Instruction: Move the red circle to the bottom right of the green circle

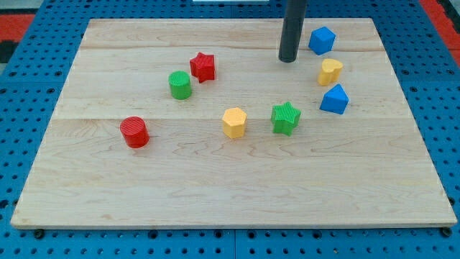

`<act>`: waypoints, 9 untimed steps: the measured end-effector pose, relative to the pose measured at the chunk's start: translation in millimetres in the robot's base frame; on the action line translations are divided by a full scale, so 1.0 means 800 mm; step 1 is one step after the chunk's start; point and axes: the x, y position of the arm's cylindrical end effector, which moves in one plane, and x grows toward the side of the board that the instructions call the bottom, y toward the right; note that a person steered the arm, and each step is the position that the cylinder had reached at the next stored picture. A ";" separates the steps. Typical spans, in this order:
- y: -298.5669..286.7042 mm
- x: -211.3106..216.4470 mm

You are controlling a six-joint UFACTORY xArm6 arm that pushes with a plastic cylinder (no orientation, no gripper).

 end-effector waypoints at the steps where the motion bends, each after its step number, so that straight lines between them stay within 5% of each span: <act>1: -0.078 0.039; 3: -0.197 -0.002; 5: -0.170 -0.057; 6: -0.198 -0.136; 7: -0.300 -0.133; 9: -0.430 0.074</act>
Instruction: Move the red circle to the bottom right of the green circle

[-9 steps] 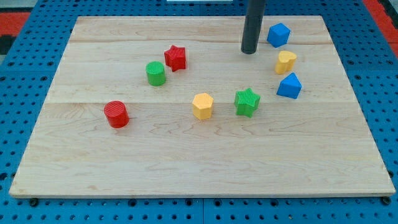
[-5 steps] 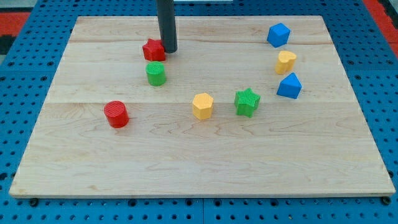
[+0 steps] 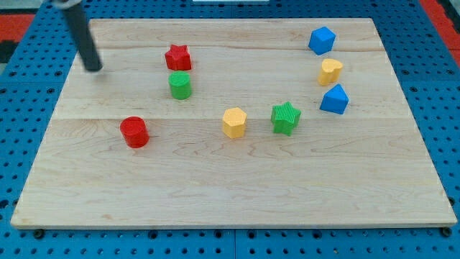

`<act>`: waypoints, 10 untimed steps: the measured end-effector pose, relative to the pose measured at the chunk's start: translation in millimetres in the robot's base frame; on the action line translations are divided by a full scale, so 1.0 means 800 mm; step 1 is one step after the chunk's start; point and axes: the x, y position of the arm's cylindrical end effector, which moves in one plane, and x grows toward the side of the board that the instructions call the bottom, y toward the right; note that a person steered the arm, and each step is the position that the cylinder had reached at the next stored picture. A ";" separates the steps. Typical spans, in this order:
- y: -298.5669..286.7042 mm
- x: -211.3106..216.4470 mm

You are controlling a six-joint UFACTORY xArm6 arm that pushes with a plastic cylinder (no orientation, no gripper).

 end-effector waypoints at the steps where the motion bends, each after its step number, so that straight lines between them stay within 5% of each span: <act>1: 0.017 0.130; 3: 0.161 0.168; 6: 0.133 0.178; 8: 0.137 0.124; 10: 0.222 0.098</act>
